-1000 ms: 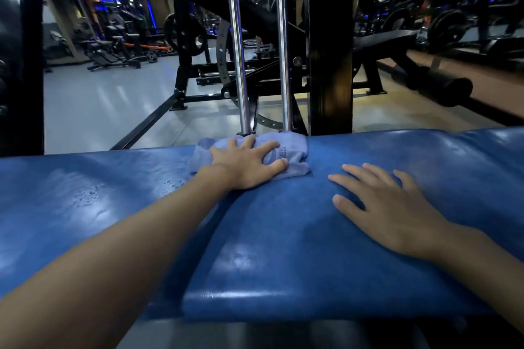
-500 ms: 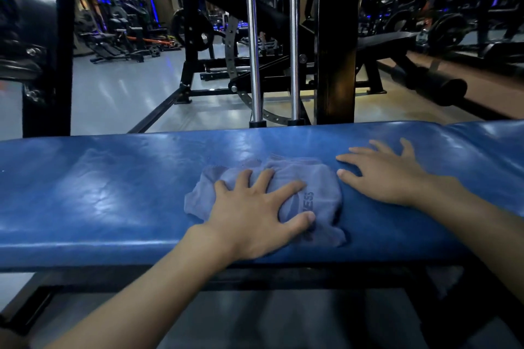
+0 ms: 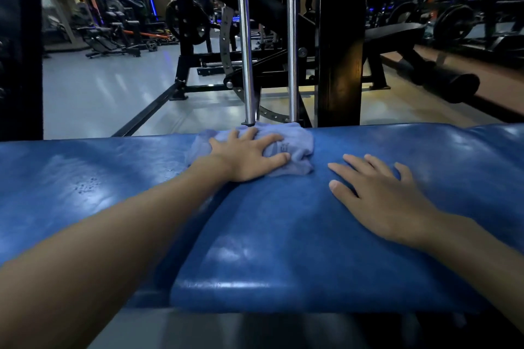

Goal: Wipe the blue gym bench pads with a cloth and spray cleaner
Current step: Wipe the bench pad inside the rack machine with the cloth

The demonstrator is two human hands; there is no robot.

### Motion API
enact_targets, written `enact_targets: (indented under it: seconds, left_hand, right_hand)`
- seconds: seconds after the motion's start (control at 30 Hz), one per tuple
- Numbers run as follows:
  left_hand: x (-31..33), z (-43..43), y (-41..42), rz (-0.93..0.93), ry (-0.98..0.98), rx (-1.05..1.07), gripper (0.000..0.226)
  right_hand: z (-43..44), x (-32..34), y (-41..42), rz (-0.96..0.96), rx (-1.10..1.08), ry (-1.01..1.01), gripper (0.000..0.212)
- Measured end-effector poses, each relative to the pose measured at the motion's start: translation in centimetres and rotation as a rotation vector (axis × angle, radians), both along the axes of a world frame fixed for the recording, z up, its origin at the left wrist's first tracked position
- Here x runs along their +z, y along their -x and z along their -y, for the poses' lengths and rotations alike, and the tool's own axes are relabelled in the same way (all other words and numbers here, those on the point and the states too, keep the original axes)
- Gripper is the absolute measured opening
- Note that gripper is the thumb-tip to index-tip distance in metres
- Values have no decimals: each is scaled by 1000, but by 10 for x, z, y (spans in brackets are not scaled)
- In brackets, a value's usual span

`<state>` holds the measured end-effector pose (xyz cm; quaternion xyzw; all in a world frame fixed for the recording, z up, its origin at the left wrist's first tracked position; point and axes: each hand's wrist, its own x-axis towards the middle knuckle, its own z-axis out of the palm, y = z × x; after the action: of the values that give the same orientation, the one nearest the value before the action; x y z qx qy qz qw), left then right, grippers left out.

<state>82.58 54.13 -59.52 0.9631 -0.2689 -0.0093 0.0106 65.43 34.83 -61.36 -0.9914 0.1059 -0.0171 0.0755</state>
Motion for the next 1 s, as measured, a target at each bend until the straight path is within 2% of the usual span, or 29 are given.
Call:
enact_targets:
  seconds: [0.13,0.27,0.47,0.63,0.7,0.8,0.9,1.0]
  left_hand:
    - [4,12,-24,-15,-25,44,68]
    - [2,5,-9,1,-36,32,65]
    - [-1,-29,73,17,2,-29,58]
    - [-7,-60,146,90,-15,-56,74]
    - [-3,-66,157,93,-11,-61,75]
    - [2,-68,159,102,-2,-57,77]
    - [-3,-64,146,39,13,-46,80]
    - [-6,-57,121,53,36,-41,80]
  right_hand:
    - [-1,0,0,27,-5,-2,58]
    - [0,-1,-1,34,-11,-6,57]
    - [0,2,-1,23,-22,-15,53]
    - [-5,9,6,8,-22,-10,52]
    - [-8,13,9,12,-27,50,51]
    - [-10,19,10,54,-27,127,47]
    - [-10,22,6,97,-28,-2,47]
    - [-10,11,1,8,-26,-14,55]
